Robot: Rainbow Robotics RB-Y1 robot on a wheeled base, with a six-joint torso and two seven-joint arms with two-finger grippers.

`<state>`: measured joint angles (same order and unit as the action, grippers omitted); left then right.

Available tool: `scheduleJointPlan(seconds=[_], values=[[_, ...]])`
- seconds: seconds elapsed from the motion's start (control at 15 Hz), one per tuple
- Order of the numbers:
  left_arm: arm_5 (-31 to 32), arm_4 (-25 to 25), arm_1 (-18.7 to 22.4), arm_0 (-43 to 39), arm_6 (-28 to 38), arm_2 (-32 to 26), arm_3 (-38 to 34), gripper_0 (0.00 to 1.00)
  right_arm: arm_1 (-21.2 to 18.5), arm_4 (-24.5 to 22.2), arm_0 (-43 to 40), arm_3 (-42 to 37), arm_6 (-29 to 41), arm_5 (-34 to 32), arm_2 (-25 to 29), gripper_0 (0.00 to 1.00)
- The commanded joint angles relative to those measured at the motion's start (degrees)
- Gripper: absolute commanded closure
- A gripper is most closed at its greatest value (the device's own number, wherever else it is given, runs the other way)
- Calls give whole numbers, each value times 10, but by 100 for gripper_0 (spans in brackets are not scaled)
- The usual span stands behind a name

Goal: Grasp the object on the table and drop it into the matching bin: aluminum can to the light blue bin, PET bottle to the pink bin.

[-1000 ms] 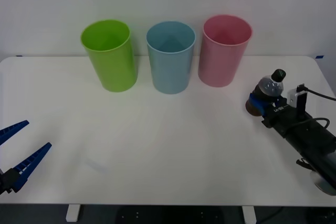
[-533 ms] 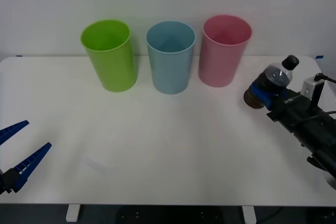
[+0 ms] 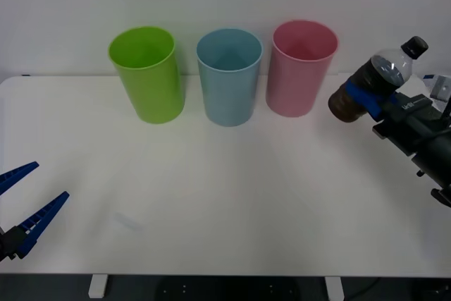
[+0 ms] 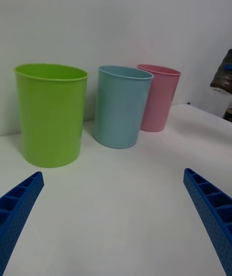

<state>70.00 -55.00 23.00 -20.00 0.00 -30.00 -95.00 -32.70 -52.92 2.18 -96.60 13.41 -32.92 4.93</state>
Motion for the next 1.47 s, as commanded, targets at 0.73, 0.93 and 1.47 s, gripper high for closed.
scheduleJointPlan(seconds=[0.73, 0.93, 1.47], values=[[0, 0, 0, 0, 0, 0, 0, 0, -114, -24, 105, -6, 92, 2, -6, 100], [0, 0, 0, 0, 0, 0, 0, 0, -134, -26, 162, 47, 98, 2, -39, 100], [0, 0, 0, 0, 0, 0, 0, 0, -115, -68, 340, 237, 89, 2, -111, 100]])
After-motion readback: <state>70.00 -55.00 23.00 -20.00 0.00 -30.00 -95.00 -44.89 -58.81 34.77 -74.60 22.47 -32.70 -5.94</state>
